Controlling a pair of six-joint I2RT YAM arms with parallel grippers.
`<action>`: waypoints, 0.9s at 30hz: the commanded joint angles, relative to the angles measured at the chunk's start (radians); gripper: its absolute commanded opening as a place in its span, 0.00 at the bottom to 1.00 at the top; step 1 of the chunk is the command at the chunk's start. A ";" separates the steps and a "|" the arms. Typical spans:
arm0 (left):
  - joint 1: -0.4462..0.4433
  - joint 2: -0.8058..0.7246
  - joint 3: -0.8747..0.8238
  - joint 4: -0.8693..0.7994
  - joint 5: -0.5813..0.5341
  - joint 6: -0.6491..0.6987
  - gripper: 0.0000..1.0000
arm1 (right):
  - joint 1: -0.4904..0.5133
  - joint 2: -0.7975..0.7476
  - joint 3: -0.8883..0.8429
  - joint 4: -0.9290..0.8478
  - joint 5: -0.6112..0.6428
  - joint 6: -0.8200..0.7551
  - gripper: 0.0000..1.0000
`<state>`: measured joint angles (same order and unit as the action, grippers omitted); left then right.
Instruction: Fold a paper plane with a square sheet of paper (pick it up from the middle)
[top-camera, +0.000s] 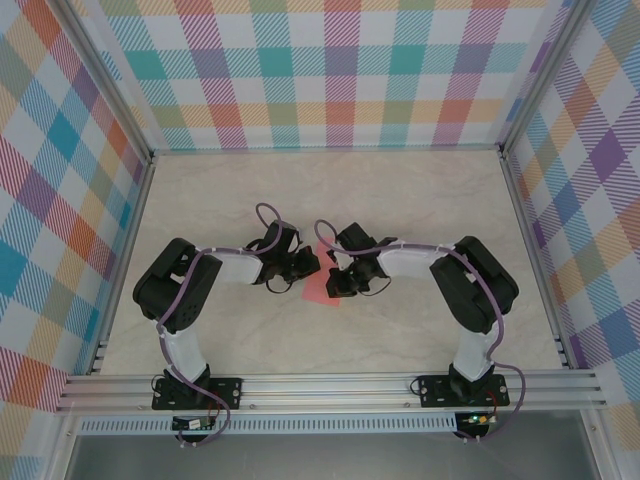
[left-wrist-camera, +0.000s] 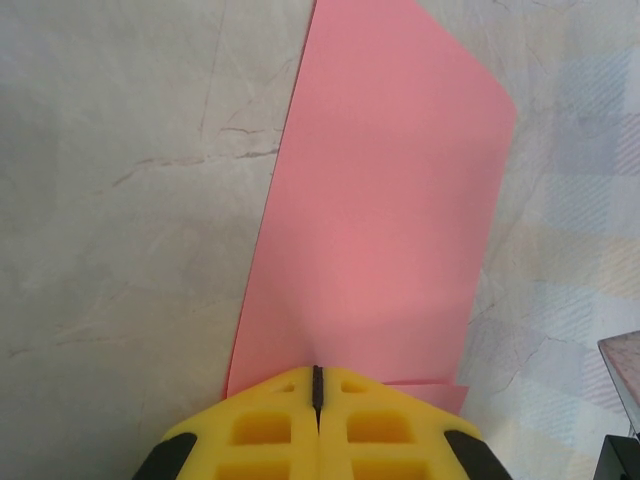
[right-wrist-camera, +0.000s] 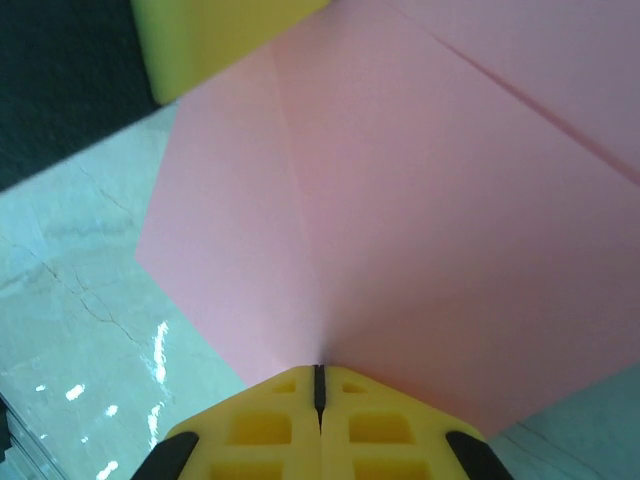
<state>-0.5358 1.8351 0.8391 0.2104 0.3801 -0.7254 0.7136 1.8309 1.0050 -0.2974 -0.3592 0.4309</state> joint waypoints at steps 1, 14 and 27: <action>-0.003 0.074 -0.064 -0.207 -0.153 0.002 0.00 | 0.001 -0.026 -0.046 -0.109 -0.021 -0.043 0.00; -0.003 0.076 -0.057 -0.197 -0.138 0.001 0.00 | -0.026 -0.152 -0.089 -0.143 -0.051 -0.088 0.00; -0.003 0.078 -0.051 -0.193 -0.124 -0.005 0.00 | -0.033 0.023 0.150 -0.082 -0.011 0.003 0.00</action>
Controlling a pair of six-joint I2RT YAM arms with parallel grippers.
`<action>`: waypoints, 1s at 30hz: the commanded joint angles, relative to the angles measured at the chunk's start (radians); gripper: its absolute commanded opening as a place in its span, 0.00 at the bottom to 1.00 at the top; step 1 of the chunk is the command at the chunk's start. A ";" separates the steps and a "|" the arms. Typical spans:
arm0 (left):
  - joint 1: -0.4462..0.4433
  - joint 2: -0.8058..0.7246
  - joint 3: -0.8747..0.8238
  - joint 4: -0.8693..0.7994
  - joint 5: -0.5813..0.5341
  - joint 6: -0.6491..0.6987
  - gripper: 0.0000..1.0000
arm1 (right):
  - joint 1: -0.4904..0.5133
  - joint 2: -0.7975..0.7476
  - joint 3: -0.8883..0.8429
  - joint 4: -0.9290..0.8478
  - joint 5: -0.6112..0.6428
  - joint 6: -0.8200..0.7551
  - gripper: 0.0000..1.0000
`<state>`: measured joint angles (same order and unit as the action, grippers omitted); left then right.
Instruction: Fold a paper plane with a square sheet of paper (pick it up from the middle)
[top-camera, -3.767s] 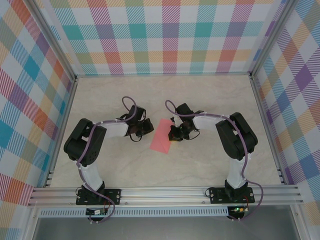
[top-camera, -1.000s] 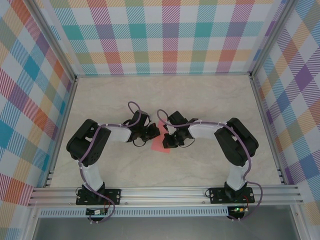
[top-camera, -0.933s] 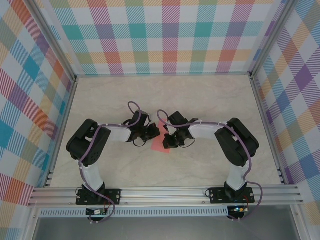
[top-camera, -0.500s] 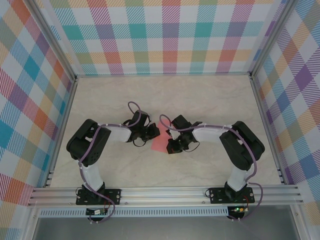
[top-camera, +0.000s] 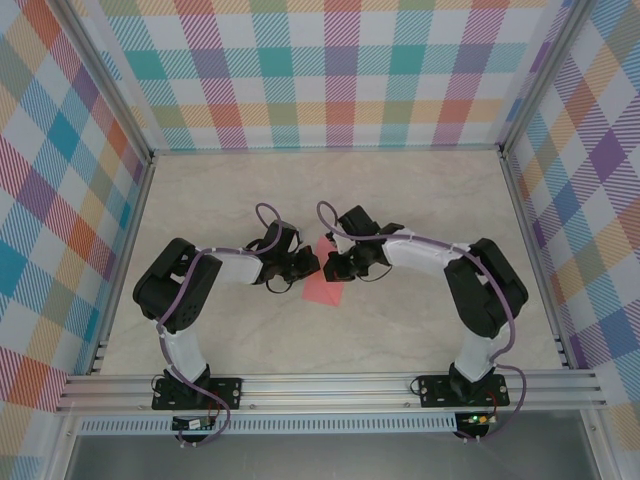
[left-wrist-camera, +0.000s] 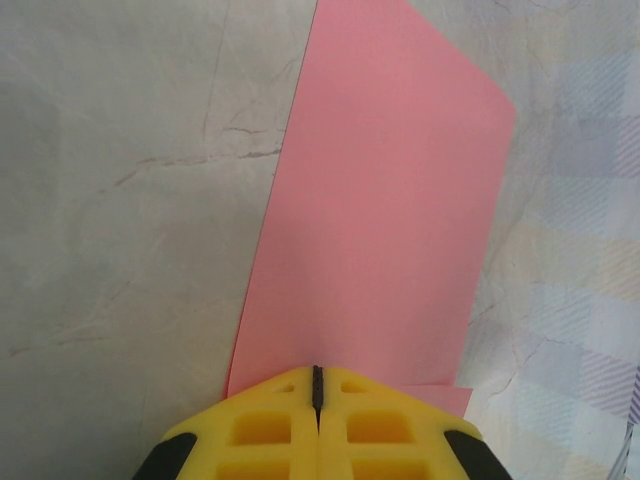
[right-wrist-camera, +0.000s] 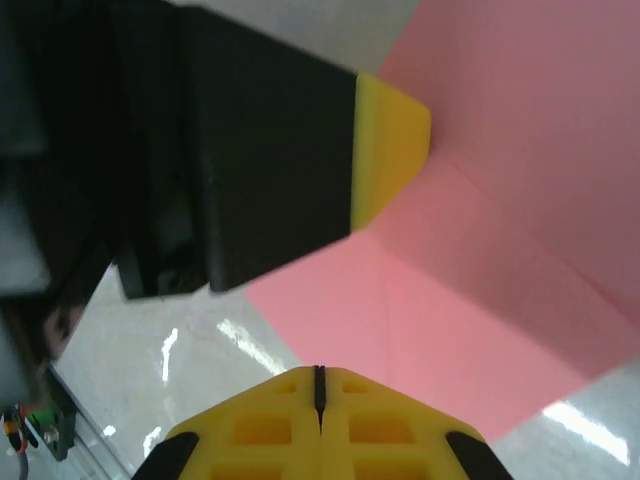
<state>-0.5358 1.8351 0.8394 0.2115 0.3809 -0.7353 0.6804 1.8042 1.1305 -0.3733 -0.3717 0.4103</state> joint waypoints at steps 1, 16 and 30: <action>-0.003 0.078 -0.051 -0.193 -0.124 0.003 0.00 | 0.001 0.063 0.032 -0.004 -0.004 0.024 0.00; -0.004 0.067 -0.065 -0.195 -0.132 -0.001 0.00 | 0.011 0.151 0.081 0.010 -0.037 0.021 0.00; -0.004 0.076 -0.066 -0.214 -0.158 -0.012 0.00 | 0.012 0.050 -0.118 -0.015 -0.106 -0.026 0.00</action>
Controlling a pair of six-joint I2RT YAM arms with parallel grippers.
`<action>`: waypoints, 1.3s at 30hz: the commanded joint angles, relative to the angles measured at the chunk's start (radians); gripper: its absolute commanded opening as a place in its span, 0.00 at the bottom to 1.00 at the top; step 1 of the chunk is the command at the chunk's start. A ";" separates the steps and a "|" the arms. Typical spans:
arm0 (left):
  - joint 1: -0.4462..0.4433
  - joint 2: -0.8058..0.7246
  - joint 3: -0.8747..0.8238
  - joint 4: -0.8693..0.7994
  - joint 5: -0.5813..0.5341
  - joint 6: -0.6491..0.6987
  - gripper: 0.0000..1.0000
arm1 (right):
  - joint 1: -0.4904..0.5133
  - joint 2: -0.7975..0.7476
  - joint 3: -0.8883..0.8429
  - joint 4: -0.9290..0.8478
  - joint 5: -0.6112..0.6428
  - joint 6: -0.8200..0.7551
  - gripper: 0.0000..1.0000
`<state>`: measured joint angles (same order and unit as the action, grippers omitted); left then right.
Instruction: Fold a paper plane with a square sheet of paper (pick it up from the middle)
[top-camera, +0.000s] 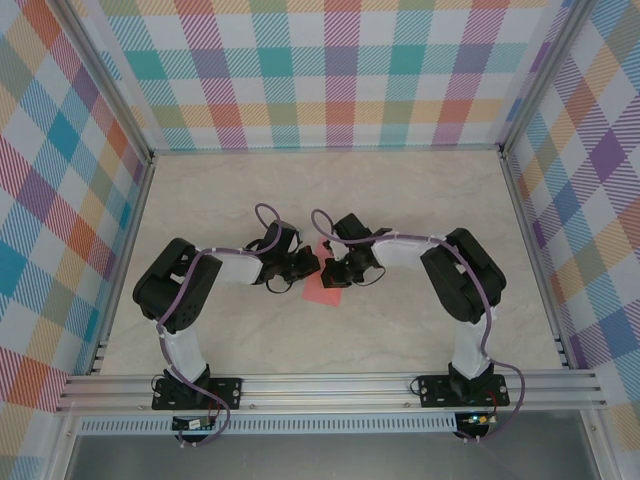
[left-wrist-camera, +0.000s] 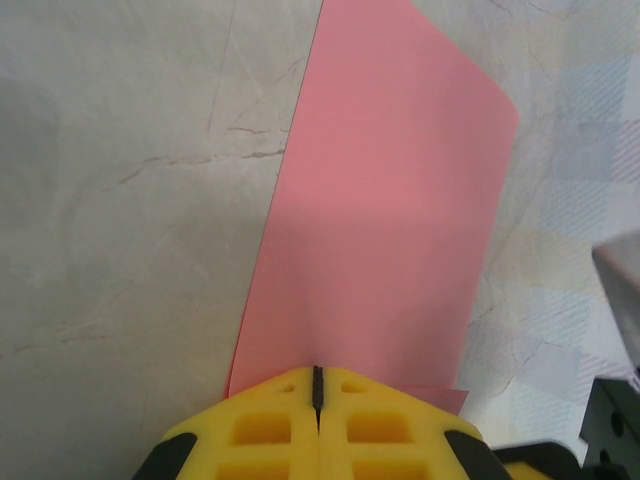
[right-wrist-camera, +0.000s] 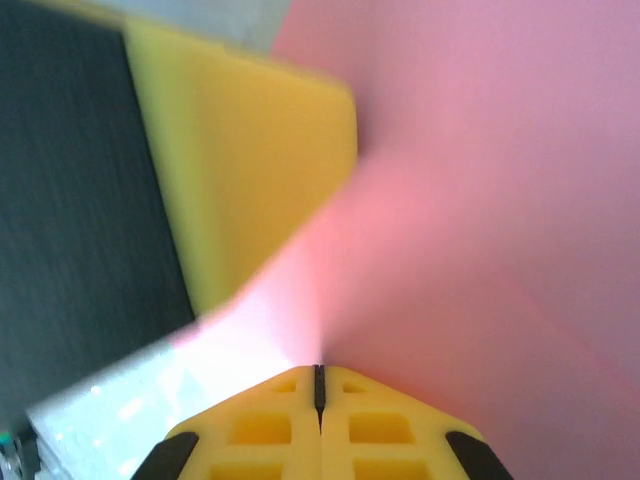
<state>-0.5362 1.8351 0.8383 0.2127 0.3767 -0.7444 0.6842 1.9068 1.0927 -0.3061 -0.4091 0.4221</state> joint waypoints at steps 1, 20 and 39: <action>-0.004 0.076 -0.067 -0.212 -0.155 -0.005 0.00 | 0.009 -0.078 -0.113 -0.086 -0.081 -0.043 0.00; -0.036 -0.105 0.060 -0.212 -0.051 -0.045 0.31 | -0.108 -0.360 -0.175 0.013 0.061 0.187 0.44; -0.101 -0.302 -0.082 -0.201 -0.193 -0.240 0.85 | -0.172 -0.040 0.060 -0.039 -0.133 0.007 0.45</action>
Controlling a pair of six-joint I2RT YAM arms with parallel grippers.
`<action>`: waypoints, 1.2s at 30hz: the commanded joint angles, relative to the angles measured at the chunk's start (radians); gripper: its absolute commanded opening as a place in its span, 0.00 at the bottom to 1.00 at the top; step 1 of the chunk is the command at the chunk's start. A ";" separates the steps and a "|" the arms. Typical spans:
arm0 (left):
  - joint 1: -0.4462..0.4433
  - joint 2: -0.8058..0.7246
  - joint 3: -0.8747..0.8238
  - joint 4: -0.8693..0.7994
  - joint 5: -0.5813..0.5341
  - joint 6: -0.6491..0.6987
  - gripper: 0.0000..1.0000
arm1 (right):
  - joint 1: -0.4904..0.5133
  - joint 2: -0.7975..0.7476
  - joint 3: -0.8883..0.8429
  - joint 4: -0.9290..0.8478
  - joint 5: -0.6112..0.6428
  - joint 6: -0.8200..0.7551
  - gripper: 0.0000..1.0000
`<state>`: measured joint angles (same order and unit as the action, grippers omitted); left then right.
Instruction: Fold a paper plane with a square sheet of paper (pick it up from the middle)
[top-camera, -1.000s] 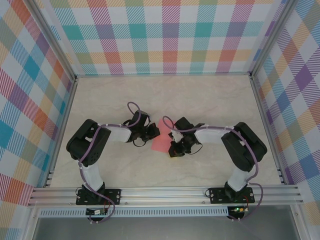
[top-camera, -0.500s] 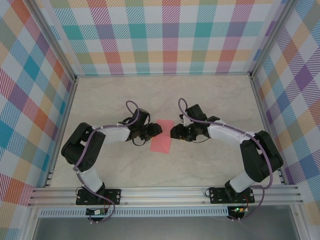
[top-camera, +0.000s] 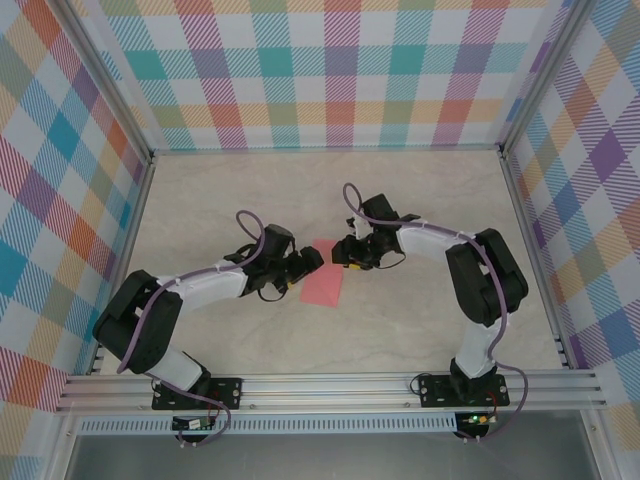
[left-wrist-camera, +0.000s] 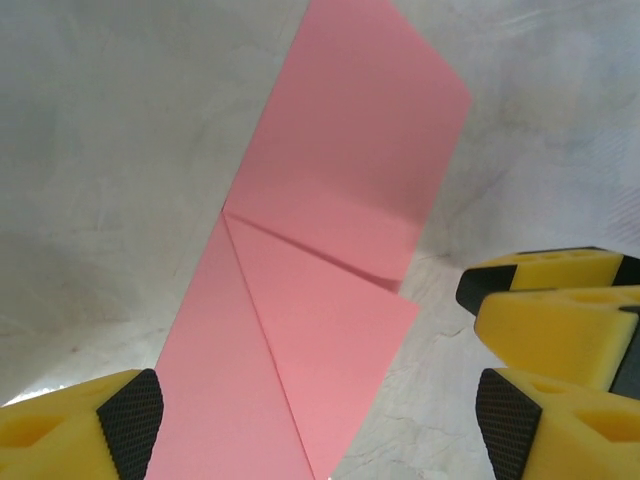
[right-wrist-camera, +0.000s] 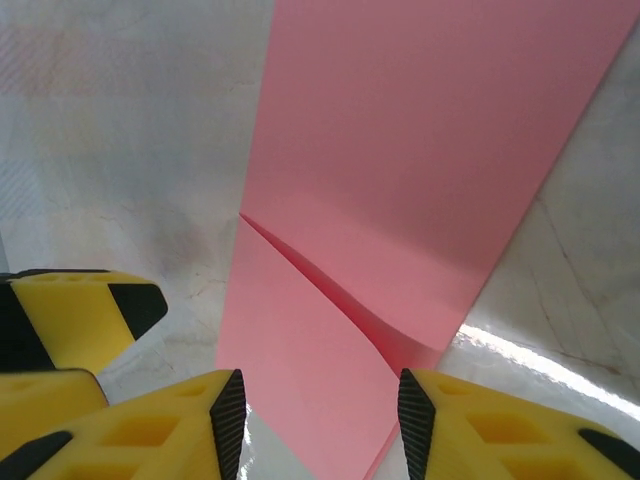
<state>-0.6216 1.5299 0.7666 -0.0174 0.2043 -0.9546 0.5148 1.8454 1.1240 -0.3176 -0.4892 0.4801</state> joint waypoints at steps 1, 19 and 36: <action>-0.020 0.009 -0.009 0.031 -0.022 -0.029 0.85 | -0.002 0.028 0.031 -0.029 -0.055 -0.057 0.45; -0.049 0.055 0.006 0.061 -0.022 -0.023 0.93 | -0.002 0.066 0.016 -0.052 -0.099 -0.120 0.39; -0.050 0.024 -0.012 0.085 -0.016 0.002 0.92 | -0.018 0.050 -0.021 0.038 -0.107 -0.092 0.01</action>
<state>-0.6609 1.5837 0.7643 0.0368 0.1894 -0.9726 0.5079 1.9270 1.1210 -0.3134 -0.5949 0.3855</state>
